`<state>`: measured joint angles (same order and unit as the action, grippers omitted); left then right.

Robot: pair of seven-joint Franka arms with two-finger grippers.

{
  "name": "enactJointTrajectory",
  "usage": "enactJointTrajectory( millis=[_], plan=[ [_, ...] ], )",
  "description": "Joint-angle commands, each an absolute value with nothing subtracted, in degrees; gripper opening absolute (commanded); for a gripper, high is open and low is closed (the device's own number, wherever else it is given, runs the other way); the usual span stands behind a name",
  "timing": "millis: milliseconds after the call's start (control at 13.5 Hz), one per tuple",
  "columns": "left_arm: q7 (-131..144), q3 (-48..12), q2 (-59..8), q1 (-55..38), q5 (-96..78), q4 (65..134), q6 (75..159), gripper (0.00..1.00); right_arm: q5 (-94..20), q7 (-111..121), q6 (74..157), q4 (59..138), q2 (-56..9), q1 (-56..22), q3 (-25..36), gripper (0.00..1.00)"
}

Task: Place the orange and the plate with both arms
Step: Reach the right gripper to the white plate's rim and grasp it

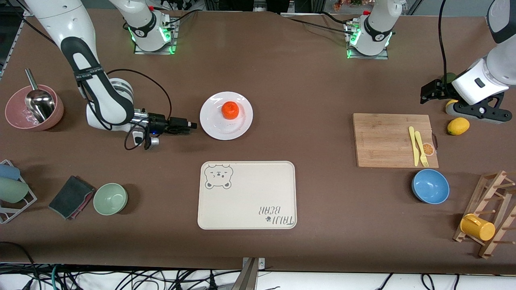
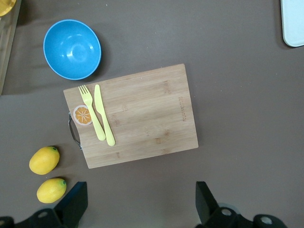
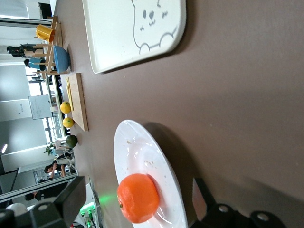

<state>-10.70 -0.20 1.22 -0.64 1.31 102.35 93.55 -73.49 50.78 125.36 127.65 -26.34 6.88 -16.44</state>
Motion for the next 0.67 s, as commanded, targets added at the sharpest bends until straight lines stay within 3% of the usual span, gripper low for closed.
enactJointTrajectory(
  millis=[0,222,444,593],
  plan=[
    [-11.69,-0.26,1.50,-0.62,1.67,102.39,93.34,1.00,-78.73,55.45,128.22,131.91,-25.14,6.68,-17.92,0.99],
    [-12.22,0.00,0.88,-0.27,1.67,101.61,94.04,1.00,-84.79,58.26,132.62,133.94,-25.14,6.24,-21.52,0.98],
    [-12.22,0.09,-0.26,1.48,1.67,101.51,95.79,1.00,-88.67,61.86,133.33,135.61,-25.14,5.27,-21.71,0.88],
    [-12.22,0.09,-0.96,2.37,1.67,101.60,97.90,1.00,-88.95,63.10,133.33,136.40,-25.31,5.36,-21.71,0.87]
  ],
)
